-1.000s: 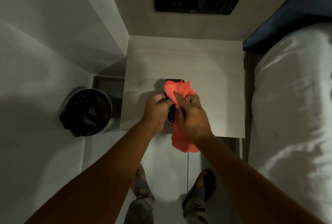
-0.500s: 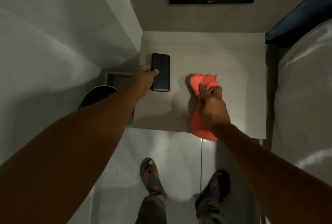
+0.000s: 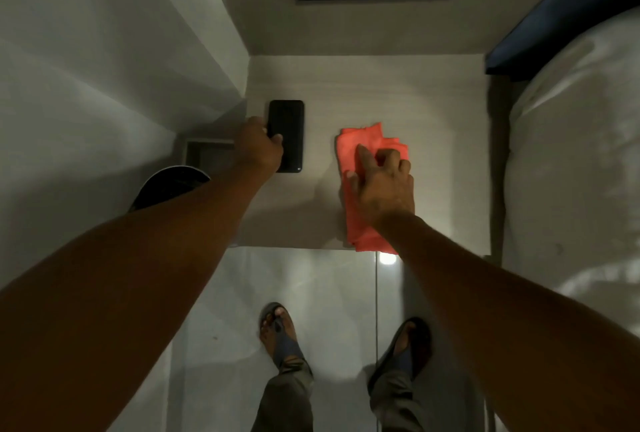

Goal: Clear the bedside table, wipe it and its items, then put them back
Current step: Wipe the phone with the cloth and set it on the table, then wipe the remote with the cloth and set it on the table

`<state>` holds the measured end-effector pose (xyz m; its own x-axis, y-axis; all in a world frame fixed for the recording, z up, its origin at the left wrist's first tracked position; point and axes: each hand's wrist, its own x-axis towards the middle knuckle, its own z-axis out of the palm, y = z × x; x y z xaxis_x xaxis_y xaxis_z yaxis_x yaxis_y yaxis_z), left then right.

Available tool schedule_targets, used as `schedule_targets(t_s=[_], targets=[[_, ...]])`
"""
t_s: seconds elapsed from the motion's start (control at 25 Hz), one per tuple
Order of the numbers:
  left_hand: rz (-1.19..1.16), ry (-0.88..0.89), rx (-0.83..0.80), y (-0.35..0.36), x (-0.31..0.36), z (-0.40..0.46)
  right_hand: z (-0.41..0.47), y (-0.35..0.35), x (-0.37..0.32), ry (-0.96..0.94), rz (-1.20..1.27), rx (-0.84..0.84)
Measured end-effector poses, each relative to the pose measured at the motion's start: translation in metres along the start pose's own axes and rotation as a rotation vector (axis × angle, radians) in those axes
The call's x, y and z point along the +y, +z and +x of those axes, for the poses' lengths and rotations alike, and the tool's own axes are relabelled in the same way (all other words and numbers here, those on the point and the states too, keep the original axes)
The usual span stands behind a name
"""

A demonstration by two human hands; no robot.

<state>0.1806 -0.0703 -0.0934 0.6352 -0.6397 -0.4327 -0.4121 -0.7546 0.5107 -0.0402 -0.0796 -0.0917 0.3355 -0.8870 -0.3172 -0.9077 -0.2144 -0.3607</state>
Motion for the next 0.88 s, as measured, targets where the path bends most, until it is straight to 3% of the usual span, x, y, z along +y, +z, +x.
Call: schedule_targets(t_s=[0.08,0.2,0.32,0.44,0.56,0.64,0.72,0.88], targets=[[0.082,0.032,0.053,0.002,0.009,-0.009,-0.008,-0.025,0.009,0.060,0.072,0.086],[0.134,0.277,0.119,0.035,0.047,-0.050,-0.037,-0.089,0.049,0.134,0.308,0.365],[-0.121,0.447,-0.051,0.091,0.137,-0.152,-0.099,-0.160,0.129,0.302,0.429,0.668],[-0.418,0.575,-0.444,0.136,0.229,-0.281,-0.174,-0.210,0.218,0.615,0.375,0.893],[-0.420,0.573,-0.779,0.195,0.297,-0.367,-0.217,-0.240,0.288,1.011,0.333,0.755],[-0.365,0.492,-0.906,0.230,0.320,-0.396,-0.224,-0.249,0.316,1.152,0.352,0.648],[-0.351,0.369,-1.000,0.253,0.326,-0.411,-0.221,-0.252,0.332,1.162,0.395,0.591],[-0.389,0.263,-1.018,0.263,0.320,-0.415,-0.216,-0.252,0.356,1.115,0.581,0.516]])
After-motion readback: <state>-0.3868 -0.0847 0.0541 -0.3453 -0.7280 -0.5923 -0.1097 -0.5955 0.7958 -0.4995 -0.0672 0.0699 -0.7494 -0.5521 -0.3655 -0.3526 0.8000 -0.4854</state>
